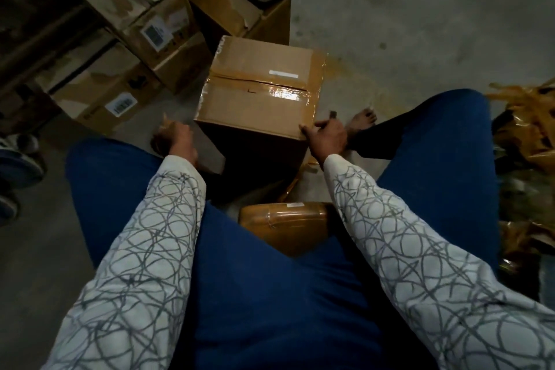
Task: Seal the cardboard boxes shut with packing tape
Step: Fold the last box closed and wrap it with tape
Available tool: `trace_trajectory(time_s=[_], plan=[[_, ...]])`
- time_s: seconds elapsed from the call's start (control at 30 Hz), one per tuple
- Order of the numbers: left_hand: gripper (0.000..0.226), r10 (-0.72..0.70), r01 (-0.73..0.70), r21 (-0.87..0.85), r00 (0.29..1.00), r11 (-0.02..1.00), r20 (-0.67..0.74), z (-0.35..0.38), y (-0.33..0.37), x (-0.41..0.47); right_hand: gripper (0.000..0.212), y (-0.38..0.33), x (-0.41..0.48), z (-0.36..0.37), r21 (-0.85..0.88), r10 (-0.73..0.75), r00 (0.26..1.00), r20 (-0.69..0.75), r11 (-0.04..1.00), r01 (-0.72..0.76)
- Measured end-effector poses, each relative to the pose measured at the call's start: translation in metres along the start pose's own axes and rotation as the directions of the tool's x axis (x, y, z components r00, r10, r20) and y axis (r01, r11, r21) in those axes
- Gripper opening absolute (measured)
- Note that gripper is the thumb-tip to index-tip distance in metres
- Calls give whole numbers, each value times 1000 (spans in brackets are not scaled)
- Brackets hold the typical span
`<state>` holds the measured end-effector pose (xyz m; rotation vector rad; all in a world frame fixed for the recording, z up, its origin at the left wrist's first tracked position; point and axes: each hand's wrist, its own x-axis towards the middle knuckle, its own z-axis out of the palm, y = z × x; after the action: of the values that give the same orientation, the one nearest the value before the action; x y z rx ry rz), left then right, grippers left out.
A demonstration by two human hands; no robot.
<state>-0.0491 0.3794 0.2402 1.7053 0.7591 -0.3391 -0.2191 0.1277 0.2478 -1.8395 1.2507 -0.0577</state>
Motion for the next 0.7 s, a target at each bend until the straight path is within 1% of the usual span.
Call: trace_trajectory(time_s=[0.03,0.07,0.1,0.17,0.2,0.23,0.27,0.3,0.33,0.37,0.4,0.43,0.47,0.5,0.53,0.57,0.6,0.63,0.67,0.7], plan=[[38,36,-37,-12,995,999,-92,0,7,-4,51,4,2,3,68,75,997,13,995,-75],[47,78,-83,-30,987,996,-137,3,12,-11,56,10,4,7,100,132,989,71,985,-139],[53,105,-111,-48,988,993,-113,5,16,-14,57,14,5,9,119,164,975,151,976,-182],[65,106,-106,-93,994,990,-13,11,16,-16,46,17,-1,13,212,189,942,277,944,-252],[72,107,-103,-100,994,990,30,15,5,10,43,15,-5,15,260,198,938,285,926,-275],[75,118,-112,-101,992,989,55,21,-13,50,49,14,-7,16,275,212,938,274,917,-288],[74,109,-102,-88,990,991,86,25,-24,72,61,14,-6,17,265,217,944,248,922,-281],[71,97,-91,-72,992,993,83,27,-30,81,75,14,-2,17,233,206,952,224,938,-258],[61,94,-91,-54,993,994,65,25,-25,62,85,18,10,19,217,203,960,192,945,-243],[44,89,-84,-58,993,995,80,22,-14,29,90,28,30,23,211,189,969,159,952,-220],[28,79,-72,-55,989,996,124,18,-4,-4,87,26,42,19,229,158,980,123,956,-182],[19,91,-82,-60,984,995,157,17,-1,-24,76,15,43,5,267,104,991,86,956,-124],[14,95,-86,-56,977,995,191,16,0,-41,59,2,42,-9,323,44,997,71,944,-65],[9,77,-71,-35,970,997,231,17,-1,-51,37,-7,47,-21,368,10,997,77,929,-37],[4,54,-51,-19,953,999,298,18,-1,-64,25,-13,53,-30,412,-5,993,114,910,-43],[6,32,-30,-11,929,999,368,18,1,-74,31,-14,62,-37,446,17,991,129,892,-73],[10,12,-14,3,918,1000,396,18,4,-84,48,-14,69,-43,497,47,993,106,863,-94],[10,16,-22,11,925,1000,379,18,8,-89,64,-14,72,-45,556,82,995,62,825,-103],[11,48,-57,17,945,998,322,18,13,-94,71,-11,75,-45,576,112,993,29,810,-108],[17,112,-127,50,964,991,242,17,17,-95,69,-10,73,-42,568,131,991,9,816,-113]])
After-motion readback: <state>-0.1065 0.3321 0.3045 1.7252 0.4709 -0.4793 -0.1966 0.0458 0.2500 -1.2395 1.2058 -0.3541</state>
